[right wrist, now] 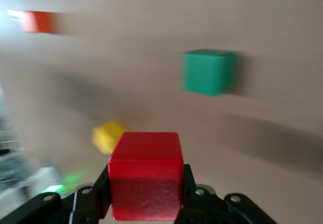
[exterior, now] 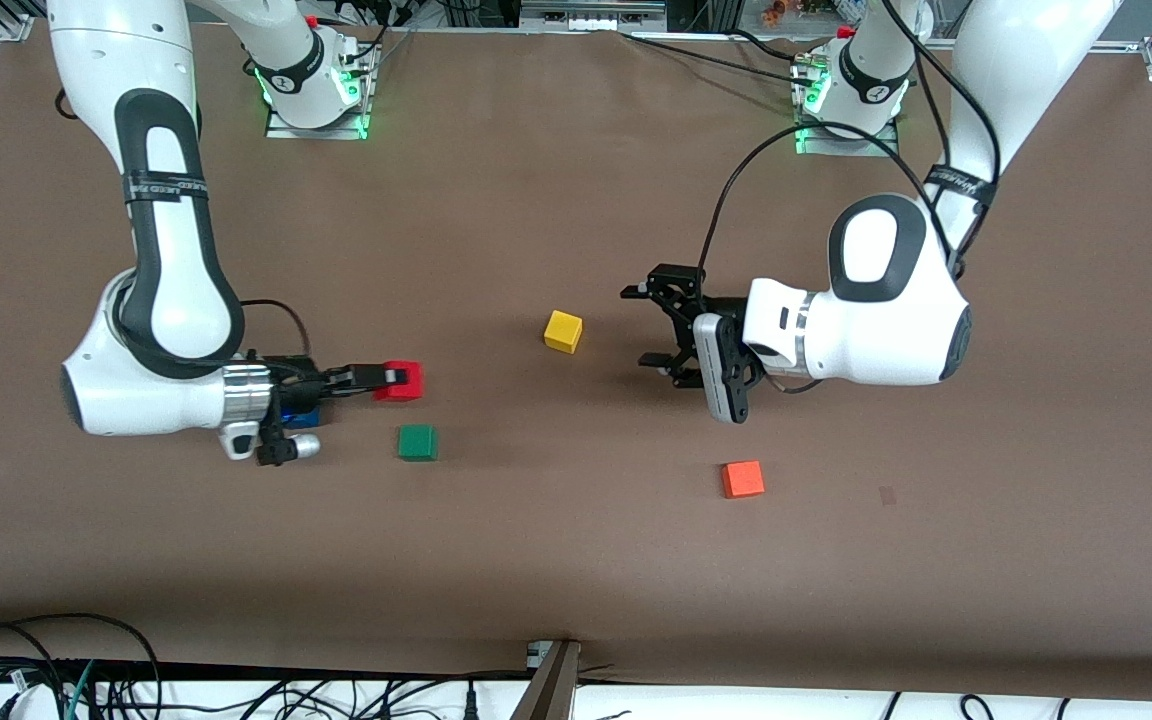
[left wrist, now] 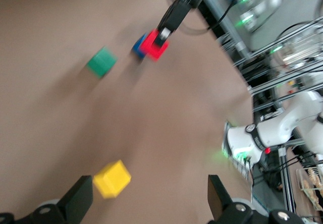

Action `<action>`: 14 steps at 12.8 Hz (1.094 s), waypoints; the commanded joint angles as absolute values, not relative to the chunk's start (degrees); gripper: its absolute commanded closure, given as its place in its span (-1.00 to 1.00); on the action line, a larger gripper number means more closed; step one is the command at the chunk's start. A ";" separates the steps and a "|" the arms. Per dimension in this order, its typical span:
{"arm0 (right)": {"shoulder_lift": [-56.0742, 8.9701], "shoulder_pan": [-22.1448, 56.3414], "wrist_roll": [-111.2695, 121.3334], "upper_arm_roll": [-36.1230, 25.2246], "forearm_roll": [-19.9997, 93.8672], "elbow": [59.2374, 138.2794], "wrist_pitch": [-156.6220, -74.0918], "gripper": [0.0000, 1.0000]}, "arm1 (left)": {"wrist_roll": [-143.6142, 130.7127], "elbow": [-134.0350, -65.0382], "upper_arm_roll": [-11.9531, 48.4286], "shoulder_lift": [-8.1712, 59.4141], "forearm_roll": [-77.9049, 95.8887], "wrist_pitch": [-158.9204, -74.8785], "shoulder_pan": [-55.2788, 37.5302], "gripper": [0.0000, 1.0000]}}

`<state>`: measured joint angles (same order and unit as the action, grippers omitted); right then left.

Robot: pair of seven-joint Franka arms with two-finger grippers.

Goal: Pass red block to right arm, stack on blue
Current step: 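Open the left gripper and withdraw it while the right gripper carries the cube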

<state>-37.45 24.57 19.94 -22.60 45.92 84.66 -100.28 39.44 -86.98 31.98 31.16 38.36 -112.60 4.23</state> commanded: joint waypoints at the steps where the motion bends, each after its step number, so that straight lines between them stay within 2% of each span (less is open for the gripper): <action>1: -36.56 25.40 19.52 -23.03 30.02 84.29 -105.80 1.00 | 26.15 -86.92 31.38 26.73 25.54 -106.98 6.23 -1.00; 4: -36.56 26.10 18.29 -24.96 19.80 85.16 -109.14 1.00 | 14.45 -86.92 31.38 24.70 8.94 -101.09 7.64 -1.00; 8: -36.56 30.57 5.83 -26.44 13.45 89.73 -113.99 1.00 | -4.17 -87.63 31.38 22.42 -8.85 -92.66 7.65 -1.00; 11: -35.95 32.17 3.96 -28.21 13.45 92.89 -116.45 1.00 | -14.13 -86.66 31.38 21.02 -13.70 -86.16 7.82 -1.00; 14: -34.19 32.17 4.83 -28.30 13.45 98.51 -122.85 1.00 | -14.50 -82.03 31.64 15.74 -12.57 -85.61 12.21 -1.00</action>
<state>-37.18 31.59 4.77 -27.89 14.43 93.40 -119.10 -13.81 -84.55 31.41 20.13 -12.12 -87.41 9.96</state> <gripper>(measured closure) 0.441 0.000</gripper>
